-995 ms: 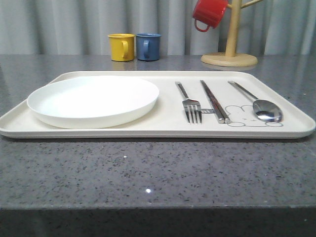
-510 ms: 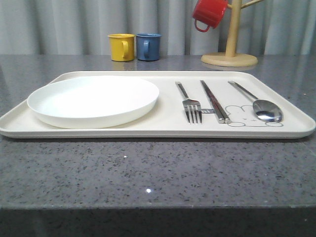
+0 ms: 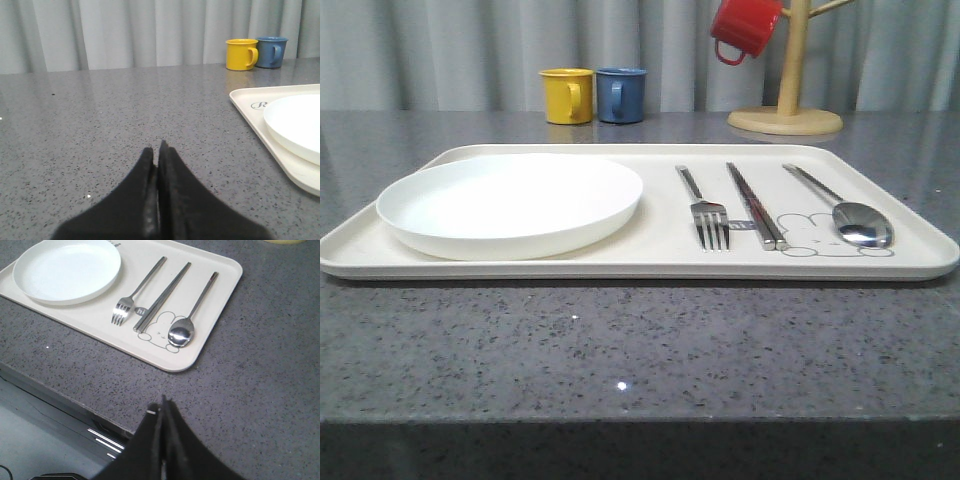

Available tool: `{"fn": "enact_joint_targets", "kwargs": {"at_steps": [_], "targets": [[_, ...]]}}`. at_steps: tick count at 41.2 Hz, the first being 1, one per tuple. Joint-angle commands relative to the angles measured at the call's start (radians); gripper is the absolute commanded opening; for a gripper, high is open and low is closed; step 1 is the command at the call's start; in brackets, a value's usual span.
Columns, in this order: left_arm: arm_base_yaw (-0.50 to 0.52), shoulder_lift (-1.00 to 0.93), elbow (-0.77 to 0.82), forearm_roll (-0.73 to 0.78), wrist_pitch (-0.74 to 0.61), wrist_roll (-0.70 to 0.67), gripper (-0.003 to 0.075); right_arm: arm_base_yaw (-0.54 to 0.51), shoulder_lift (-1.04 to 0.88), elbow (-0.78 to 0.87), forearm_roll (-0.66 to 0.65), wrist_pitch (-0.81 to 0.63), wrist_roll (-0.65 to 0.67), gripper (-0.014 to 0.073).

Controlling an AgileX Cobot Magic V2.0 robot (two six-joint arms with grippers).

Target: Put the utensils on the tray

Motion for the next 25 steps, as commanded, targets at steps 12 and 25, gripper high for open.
{"fn": "enact_joint_targets", "kwargs": {"at_steps": [12, 25], "targets": [[-0.007, -0.024, -0.001, 0.000, -0.083, 0.000, -0.0018, 0.001, 0.010, -0.019, -0.006, -0.063, -0.007, -0.0068], [-0.007, -0.024, -0.001, 0.000, -0.083, 0.000, -0.0018, -0.019, -0.055, 0.025, -0.022, -0.087, -0.007, -0.0068]]}}
